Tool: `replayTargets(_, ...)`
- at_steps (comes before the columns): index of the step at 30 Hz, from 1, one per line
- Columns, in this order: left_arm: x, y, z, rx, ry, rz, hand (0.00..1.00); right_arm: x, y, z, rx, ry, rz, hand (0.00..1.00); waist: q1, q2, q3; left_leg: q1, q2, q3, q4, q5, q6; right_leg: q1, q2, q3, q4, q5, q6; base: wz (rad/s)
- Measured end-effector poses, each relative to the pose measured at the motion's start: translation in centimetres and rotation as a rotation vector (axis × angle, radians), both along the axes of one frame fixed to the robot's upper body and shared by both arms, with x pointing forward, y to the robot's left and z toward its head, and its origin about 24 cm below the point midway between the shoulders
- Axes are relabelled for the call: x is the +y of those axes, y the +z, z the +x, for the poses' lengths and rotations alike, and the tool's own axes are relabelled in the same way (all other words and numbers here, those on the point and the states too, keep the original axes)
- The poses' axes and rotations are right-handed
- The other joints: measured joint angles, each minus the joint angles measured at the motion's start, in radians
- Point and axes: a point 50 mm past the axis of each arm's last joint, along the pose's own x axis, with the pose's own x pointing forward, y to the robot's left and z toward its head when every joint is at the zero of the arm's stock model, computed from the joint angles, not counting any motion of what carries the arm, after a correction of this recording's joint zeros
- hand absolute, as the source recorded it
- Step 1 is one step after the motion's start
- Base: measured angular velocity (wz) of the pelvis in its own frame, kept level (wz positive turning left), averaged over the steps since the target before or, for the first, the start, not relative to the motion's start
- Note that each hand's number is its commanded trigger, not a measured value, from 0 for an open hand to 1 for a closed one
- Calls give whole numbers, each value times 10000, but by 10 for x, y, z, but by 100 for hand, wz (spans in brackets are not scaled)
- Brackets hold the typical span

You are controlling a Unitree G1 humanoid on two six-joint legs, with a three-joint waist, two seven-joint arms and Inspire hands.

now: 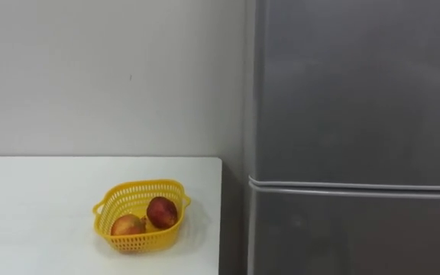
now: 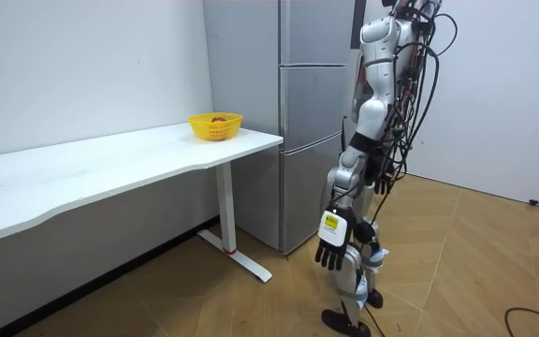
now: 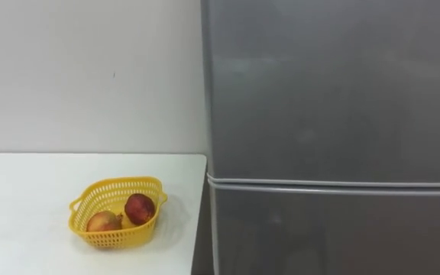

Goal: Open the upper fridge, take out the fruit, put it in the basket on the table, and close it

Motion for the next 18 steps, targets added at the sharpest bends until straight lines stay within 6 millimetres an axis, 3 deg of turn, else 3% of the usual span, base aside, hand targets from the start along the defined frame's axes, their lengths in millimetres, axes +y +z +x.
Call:
replayTargets(7,-1,-1,-2,137,29,-27,0,2,0,-17,699,59,386,0,5,0,-2,139,-34,-9,-21,0,0,119,-32,3,-3,-66,13,0)
replayTargets(18,-1,-1,-4,229,35,-63,0,4,0,-17,830,71,721,0,11,-18,-2,191,-32,5,-32,0,0,154,-29,11,32,-76,20,0)
